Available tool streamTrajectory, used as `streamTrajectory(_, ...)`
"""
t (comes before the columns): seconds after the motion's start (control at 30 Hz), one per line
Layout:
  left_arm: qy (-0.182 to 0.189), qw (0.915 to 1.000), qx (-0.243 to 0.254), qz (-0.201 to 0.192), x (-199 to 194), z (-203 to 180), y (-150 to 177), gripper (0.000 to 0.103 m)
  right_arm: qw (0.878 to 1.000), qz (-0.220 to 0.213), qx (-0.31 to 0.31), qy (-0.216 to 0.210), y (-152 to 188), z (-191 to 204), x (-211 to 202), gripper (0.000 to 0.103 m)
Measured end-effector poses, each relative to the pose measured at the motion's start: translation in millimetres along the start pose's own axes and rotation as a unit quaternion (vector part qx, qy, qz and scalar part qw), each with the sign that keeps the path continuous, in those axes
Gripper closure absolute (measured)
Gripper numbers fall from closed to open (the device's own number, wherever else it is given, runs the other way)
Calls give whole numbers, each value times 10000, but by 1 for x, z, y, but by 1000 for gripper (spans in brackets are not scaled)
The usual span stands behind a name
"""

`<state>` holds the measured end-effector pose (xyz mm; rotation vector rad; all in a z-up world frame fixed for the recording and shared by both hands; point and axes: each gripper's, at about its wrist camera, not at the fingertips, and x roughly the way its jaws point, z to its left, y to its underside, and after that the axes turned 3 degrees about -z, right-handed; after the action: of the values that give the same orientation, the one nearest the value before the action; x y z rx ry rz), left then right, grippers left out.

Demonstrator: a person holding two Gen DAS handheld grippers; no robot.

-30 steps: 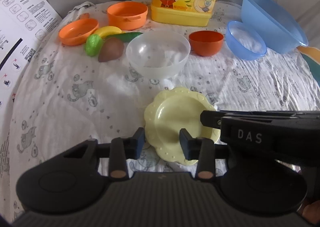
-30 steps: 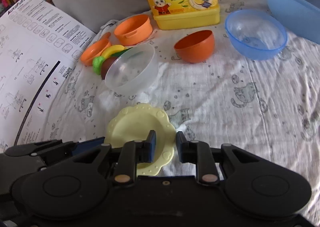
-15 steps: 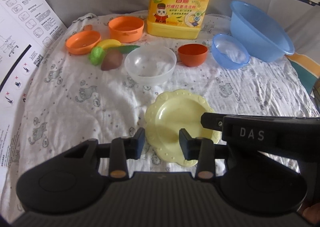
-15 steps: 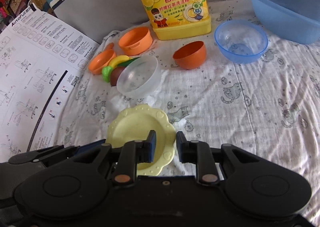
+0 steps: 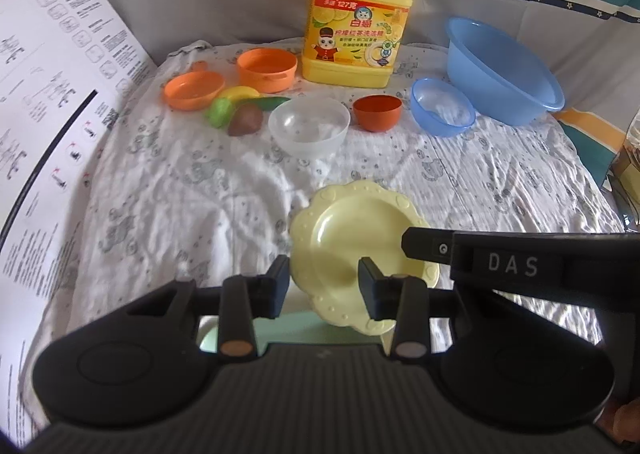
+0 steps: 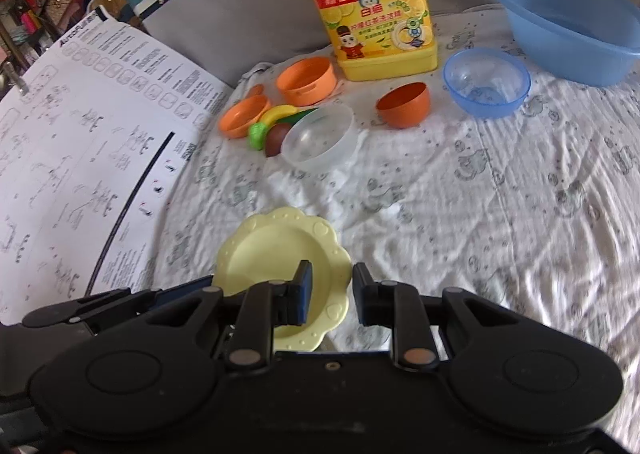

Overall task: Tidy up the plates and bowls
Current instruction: 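Carry the yellow plate with both grippers and lower it onto the green tray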

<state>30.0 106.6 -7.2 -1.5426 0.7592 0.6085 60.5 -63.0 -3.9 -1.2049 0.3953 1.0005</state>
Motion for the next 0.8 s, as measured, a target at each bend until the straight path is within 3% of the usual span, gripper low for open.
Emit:
streamTrajectory(0.4,-16,9999,-118,-16,-39,13,39,66,9993,123,-285,-184,35,21,-25,81)
streamTrajectory(0.8,5,9992,-317,253,-40,32,75,66,9967,594,-505,-238,66,33,-15,81)
